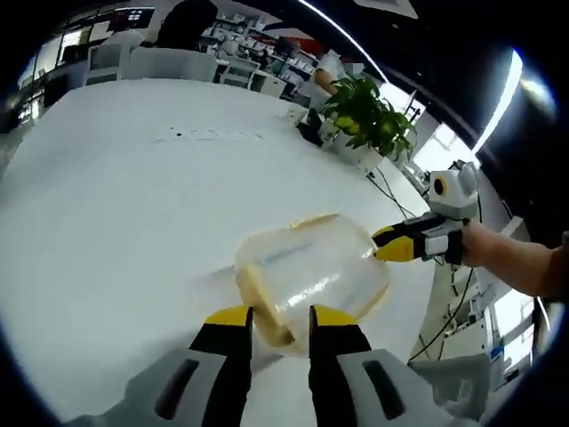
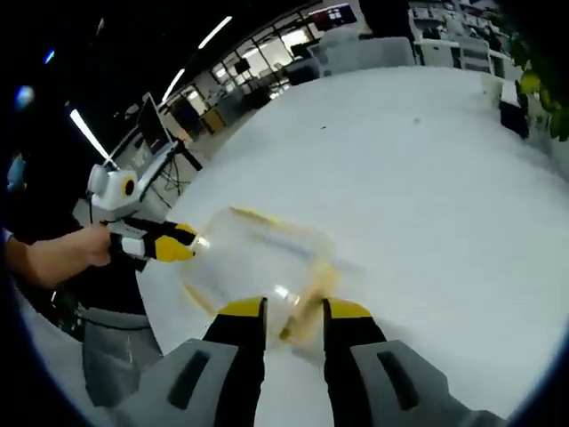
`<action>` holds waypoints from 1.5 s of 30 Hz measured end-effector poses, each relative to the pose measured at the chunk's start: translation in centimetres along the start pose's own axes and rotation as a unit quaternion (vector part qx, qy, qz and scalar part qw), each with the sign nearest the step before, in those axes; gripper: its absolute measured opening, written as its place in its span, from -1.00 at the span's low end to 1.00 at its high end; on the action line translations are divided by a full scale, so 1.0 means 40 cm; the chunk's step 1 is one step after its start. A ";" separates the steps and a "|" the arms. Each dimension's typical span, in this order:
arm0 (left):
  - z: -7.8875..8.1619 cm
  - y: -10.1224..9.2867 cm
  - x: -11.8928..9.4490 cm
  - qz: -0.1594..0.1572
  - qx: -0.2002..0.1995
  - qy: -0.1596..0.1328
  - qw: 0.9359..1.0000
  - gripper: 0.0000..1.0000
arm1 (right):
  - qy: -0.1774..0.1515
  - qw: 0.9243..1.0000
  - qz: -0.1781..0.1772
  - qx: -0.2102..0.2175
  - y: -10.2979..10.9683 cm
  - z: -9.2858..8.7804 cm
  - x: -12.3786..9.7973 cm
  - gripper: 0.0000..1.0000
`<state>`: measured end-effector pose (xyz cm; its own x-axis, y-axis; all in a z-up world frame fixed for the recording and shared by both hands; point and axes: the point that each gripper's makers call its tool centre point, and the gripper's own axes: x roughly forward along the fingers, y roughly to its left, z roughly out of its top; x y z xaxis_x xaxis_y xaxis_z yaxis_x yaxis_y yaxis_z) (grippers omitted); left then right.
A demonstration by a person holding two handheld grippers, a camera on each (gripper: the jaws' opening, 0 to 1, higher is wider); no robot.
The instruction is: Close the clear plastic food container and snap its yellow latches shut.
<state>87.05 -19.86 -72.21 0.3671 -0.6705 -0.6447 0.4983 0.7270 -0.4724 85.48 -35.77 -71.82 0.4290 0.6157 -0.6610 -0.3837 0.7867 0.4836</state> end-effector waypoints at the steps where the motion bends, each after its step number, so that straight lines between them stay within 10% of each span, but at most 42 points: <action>1: 0.001 0.002 -0.001 0.001 -0.002 -0.004 1.000 -0.69 | 0.000 1.000 0.001 0.000 0.000 0.000 0.000 -0.58; 25: 0.004 -0.003 0.014 -0.031 -0.032 -0.013 0.999 -0.72 | -0.002 0.997 0.036 0.064 0.022 -0.034 0.032 -0.58; 35: 0.031 -0.009 -0.021 -0.013 0.136 0.005 0.991 -0.60 | -0.007 0.994 -0.016 -0.105 0.040 0.023 0.009 -0.53; 45: 0.078 -0.048 -0.029 -0.049 0.287 0.031 0.956 -0.62 | 0.013 0.971 -0.002 -0.238 0.089 0.048 0.022 -0.58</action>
<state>88.10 -20.94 -68.67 0.2579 -0.7087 -0.6567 0.8840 0.4474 -0.1357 86.05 -32.33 -69.56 0.4132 0.6066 -0.6792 -0.7192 0.6749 0.1651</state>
